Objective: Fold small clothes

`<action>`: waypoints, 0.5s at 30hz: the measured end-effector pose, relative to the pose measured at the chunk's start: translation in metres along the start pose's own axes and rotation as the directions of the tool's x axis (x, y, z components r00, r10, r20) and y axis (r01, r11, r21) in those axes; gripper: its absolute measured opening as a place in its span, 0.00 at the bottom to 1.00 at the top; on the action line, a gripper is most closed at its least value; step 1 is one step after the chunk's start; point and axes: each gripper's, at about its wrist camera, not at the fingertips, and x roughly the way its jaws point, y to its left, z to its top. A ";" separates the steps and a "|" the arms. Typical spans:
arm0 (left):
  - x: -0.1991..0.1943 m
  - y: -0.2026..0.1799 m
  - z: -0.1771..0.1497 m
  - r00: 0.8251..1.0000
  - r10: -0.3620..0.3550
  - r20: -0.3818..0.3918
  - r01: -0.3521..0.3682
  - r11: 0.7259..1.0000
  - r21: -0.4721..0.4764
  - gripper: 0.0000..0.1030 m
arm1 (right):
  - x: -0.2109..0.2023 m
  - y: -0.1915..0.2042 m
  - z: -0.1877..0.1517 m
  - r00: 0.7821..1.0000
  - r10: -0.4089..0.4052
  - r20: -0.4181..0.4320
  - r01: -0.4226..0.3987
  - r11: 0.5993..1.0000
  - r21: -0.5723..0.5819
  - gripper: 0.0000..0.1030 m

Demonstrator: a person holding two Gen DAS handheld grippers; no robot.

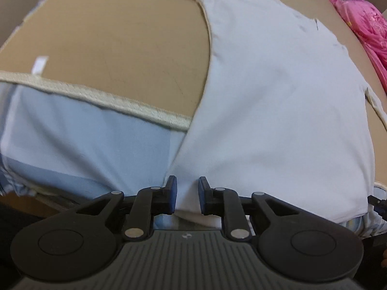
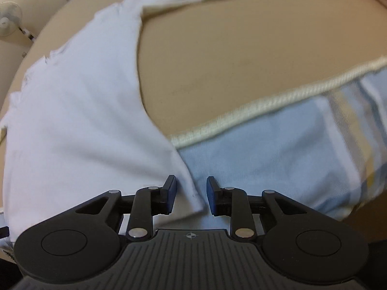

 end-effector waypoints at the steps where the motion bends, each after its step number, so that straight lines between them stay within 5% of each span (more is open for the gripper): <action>1: 0.000 -0.002 0.000 1.000 -0.010 -0.003 0.010 1.000 0.016 0.02 | -0.001 0.002 0.000 1.000 0.006 0.006 -0.006 1.000 -0.013 0.25; 2: 0.000 -0.003 0.000 1.000 -0.026 -0.004 0.026 0.999 0.030 0.00 | -0.002 0.005 0.000 1.000 0.027 0.012 -0.027 0.999 -0.033 0.06; 3: -0.004 -0.002 0.000 0.999 -0.027 0.016 0.027 0.999 0.033 0.00 | -0.005 0.008 0.000 0.999 0.049 0.020 -0.048 0.998 -0.041 0.05; 7: -0.034 0.005 -0.008 0.989 -0.038 0.143 0.035 0.999 0.027 0.00 | -0.033 0.001 0.001 0.987 0.079 0.142 -0.081 0.997 0.012 0.04; 11: -0.015 0.015 -0.008 0.994 0.093 0.058 -0.092 0.995 -0.023 0.00 | -0.021 -0.002 -0.002 0.997 0.027 0.073 -0.030 0.999 0.028 0.07; 13: -0.032 0.006 -0.006 0.981 0.099 0.164 -0.105 0.994 0.026 0.01 | -0.017 0.001 -0.002 0.996 -0.055 0.066 0.055 0.998 0.004 0.11; 15: -0.050 -0.011 -0.009 0.962 0.040 0.269 -0.074 0.990 0.118 0.08 | -0.034 0.007 0.000 0.977 -0.087 0.197 0.092 0.996 -0.016 0.16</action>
